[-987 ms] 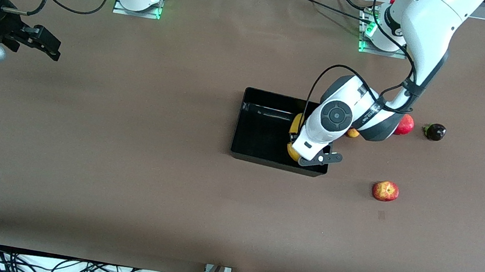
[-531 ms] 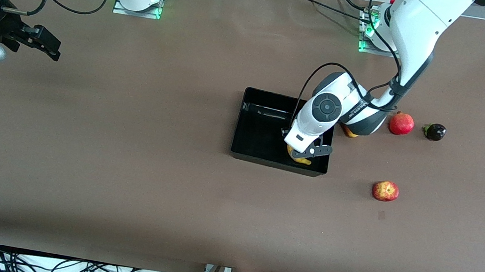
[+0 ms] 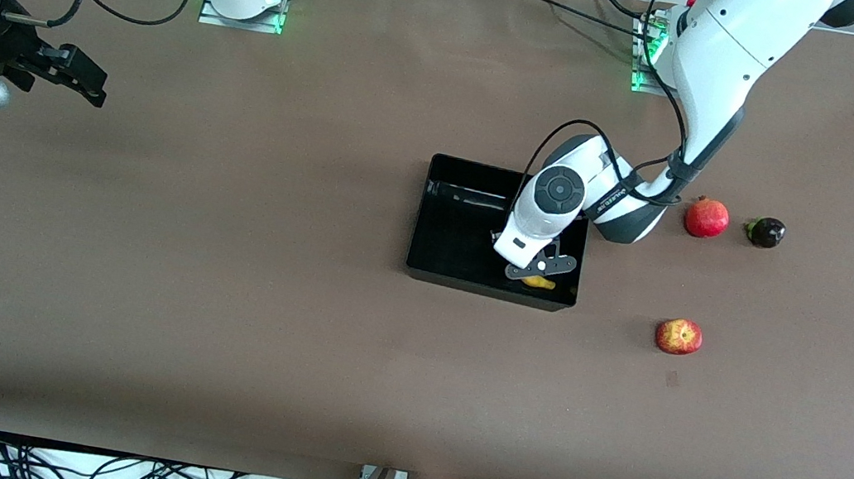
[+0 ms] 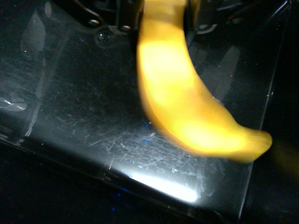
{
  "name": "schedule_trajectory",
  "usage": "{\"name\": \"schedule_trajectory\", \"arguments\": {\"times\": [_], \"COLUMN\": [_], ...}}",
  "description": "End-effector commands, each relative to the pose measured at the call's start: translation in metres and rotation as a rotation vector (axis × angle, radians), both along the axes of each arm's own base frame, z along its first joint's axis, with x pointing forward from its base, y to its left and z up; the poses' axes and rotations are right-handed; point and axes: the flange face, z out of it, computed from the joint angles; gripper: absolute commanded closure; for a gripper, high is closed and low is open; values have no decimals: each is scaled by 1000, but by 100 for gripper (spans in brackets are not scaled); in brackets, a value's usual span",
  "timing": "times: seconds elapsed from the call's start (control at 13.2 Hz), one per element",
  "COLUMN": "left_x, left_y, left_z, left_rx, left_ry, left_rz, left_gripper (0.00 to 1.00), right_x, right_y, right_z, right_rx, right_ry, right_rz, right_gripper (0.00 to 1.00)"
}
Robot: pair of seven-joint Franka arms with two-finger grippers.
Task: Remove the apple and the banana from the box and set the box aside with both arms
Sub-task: 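Lift the yellow banana out of the box with the left gripper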
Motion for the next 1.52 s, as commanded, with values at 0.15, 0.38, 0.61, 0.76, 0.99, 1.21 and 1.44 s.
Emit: {"name": "schedule_trajectory", "arguments": {"times": [0.15,0.38,0.61,0.76,0.99,1.21,1.44], "left_x": [12,33,63,81,109,132,148], "left_y": [2,20,68,126,240,334,387], "left_z": [56,114,171,191,186,156,104], "left_rx": [87,63,44,15,-40,-42,-28], "left_ry": [55,140,217,247,253,182,117], "left_rz": [-35,-66,-129,-215,-340,-432,-492], "left_gripper": [100,100,100,100,100,100,100], "right_x": [1,0,1,0,0,0,0], "right_y": [1,3,3,5,4,5,6], "right_z": [6,6,6,6,6,7,7], "right_rx": [-13,-13,-15,-15,-16,-13,-5], "right_ry": [-8,-8,-10,-10,-10,-12,-13], "right_rz": [5,8,8,11,11,15,10], "right_gripper": [0,0,0,0,0,0,0]}}
